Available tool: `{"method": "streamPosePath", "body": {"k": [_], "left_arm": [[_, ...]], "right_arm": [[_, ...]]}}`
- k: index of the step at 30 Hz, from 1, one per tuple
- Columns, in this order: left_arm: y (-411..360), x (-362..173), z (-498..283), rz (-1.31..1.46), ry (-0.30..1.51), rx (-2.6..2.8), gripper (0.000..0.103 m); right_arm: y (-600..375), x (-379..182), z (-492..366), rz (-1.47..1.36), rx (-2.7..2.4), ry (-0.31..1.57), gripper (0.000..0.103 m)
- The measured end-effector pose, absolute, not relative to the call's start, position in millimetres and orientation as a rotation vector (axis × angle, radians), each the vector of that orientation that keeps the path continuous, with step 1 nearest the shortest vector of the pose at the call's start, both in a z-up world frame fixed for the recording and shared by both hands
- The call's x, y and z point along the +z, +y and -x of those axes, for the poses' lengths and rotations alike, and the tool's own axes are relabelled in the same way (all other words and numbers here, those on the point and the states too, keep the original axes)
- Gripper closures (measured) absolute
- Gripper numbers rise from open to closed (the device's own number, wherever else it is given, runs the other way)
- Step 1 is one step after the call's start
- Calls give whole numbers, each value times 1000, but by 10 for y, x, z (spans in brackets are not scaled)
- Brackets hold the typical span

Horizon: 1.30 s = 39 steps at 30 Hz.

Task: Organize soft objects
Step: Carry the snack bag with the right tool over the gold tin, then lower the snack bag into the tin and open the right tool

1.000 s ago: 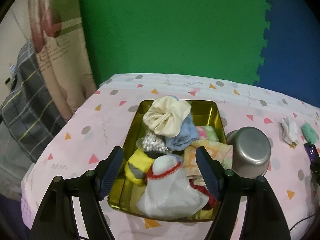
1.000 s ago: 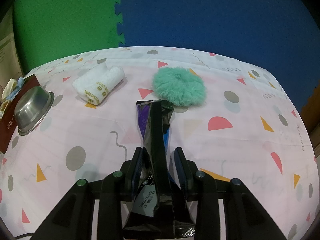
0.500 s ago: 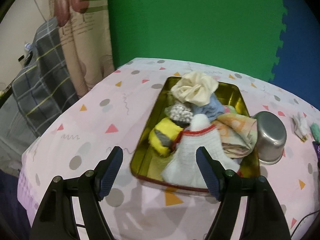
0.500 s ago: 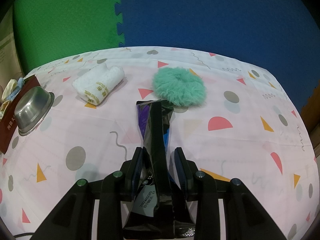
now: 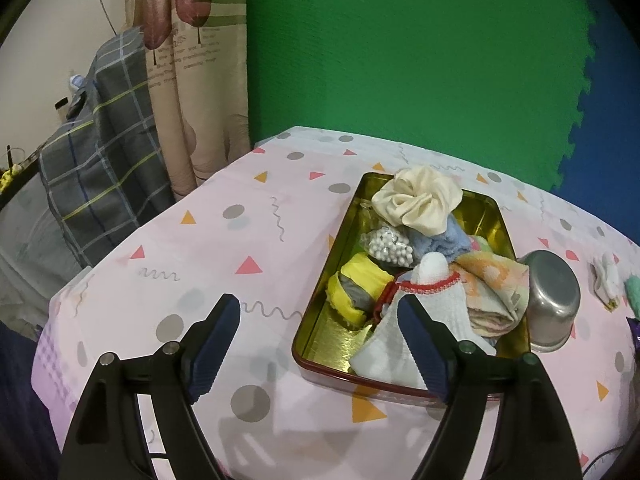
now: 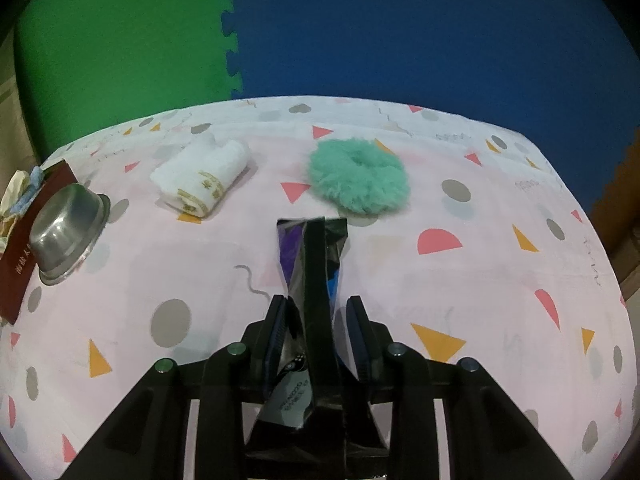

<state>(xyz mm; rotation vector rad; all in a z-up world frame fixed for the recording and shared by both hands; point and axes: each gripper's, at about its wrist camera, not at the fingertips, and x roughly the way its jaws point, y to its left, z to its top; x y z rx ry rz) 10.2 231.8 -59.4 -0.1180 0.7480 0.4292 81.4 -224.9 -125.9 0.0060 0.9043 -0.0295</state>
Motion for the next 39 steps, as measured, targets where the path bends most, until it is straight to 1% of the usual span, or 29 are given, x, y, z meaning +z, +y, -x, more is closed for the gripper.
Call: {"method": "streamPosePath", "body": {"k": [7, 16, 39], "left_arm": [[2431, -601, -76, 175, 752, 450, 24], [2464, -601, -65, 182, 757, 457, 24], [2679, -633, -26, 266, 759, 511, 24]], "right_arm": [[-2006, -1064, -777, 13, 5, 883, 72], [-1571, -830, -706, 23, 113, 858, 73], [408, -430, -821, 114, 466, 808, 73]]}}
